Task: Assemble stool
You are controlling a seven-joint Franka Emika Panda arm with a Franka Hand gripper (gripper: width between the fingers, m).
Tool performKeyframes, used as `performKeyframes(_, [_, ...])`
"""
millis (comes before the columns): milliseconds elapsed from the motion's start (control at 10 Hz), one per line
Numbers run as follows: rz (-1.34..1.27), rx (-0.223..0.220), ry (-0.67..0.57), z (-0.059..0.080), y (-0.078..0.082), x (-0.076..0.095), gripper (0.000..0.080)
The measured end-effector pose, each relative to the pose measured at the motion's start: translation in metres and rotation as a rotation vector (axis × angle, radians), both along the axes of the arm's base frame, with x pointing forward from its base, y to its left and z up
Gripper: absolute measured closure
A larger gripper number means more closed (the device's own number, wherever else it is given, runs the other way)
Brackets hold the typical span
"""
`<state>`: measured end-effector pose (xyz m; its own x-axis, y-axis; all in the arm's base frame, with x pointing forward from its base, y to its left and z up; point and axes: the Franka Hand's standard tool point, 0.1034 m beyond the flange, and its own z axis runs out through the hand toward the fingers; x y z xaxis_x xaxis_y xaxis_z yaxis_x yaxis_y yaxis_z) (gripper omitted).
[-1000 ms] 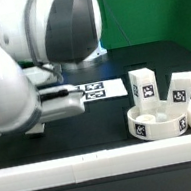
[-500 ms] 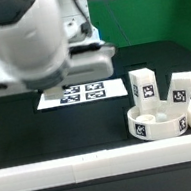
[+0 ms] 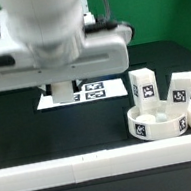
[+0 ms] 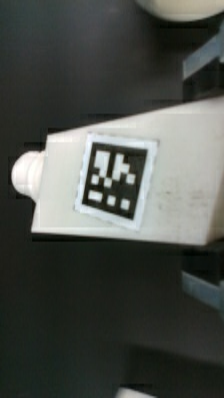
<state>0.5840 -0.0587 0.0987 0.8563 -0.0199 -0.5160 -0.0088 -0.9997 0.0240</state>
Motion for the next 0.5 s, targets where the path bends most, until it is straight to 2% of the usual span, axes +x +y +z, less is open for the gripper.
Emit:
performKeyframes(100, [-0.007, 0.001, -0.101, 0.006, 0.007, -0.004, 0.0476])
performKeyframes(200, [-0.021, 0.011, -0.143, 0.011, 0.013, -0.008, 0.0476])
performKeyframes(300, [-0.012, 0.003, -0.259, 0.016, 0.017, 0.005, 0.0476])
performKeyframes(400, [-0.003, 0.001, -0.355, 0.021, 0.021, 0.007, 0.0476])
performKeyframes(500, [0.002, -0.006, -0.452, 0.019, 0.018, 0.007, 0.0476])
